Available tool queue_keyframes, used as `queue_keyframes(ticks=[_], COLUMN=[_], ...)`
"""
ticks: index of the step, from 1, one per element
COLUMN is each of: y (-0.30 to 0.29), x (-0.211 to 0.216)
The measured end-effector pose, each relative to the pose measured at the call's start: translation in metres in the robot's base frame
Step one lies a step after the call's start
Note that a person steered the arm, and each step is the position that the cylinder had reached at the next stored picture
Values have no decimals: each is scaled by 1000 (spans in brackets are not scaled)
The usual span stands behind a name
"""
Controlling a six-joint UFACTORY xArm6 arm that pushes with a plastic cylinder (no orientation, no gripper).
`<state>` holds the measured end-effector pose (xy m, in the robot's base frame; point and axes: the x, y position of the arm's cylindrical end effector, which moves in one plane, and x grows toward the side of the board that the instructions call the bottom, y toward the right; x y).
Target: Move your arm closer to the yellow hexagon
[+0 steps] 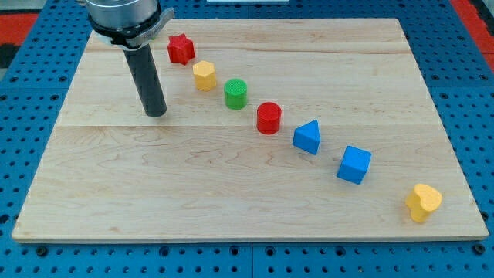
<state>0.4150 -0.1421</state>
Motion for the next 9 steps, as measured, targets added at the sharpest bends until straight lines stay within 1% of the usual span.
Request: queue_keyframes(ticks=[2, 4, 9], y=[-3, 24, 30], x=[4, 11, 11])
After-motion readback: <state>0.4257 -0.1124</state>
